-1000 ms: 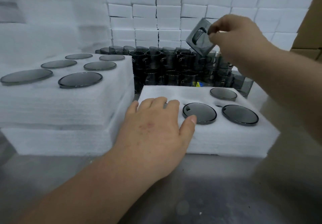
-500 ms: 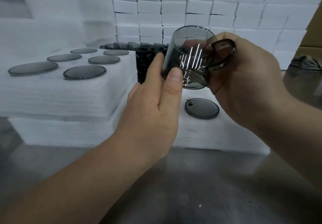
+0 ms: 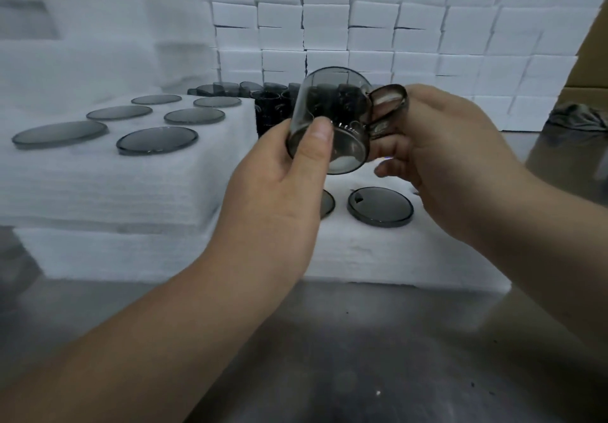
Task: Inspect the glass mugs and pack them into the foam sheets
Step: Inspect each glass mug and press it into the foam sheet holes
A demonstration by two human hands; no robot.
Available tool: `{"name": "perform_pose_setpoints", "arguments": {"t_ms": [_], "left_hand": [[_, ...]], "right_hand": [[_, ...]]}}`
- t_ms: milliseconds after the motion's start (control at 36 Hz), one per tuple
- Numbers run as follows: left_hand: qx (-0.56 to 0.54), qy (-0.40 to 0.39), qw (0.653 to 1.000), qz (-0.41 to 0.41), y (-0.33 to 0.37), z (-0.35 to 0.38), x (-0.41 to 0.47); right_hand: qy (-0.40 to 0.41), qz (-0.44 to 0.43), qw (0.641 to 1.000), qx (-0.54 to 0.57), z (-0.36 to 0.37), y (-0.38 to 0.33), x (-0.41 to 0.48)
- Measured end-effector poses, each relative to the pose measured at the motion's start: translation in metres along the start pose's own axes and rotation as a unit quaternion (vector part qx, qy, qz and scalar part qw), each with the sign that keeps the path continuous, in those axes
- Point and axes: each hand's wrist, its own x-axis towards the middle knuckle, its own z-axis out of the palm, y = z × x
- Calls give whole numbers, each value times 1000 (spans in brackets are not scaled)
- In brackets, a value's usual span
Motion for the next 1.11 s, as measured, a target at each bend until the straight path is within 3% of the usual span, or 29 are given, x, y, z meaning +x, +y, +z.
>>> {"name": "perform_pose_setpoints", "arguments": {"t_ms": [167,278,584,917,1112], "left_hand": [[43,29,999,16,1,-1,1],[36,33,999,11,0,-1,3],[90,36,995,32,-7,1,3],[60,21,997,35,-5,1,4],[8,66,997,-32,-6,0,5]], "right_hand": [[-23,68,992,99,1,-1,1],[-34,79,992,94,-2,0,2],[-36,22,999,25,3,8,-1],[-34,0,999,-11,1,8,-2],[-24,5,999,24,-4,7,2]]}}
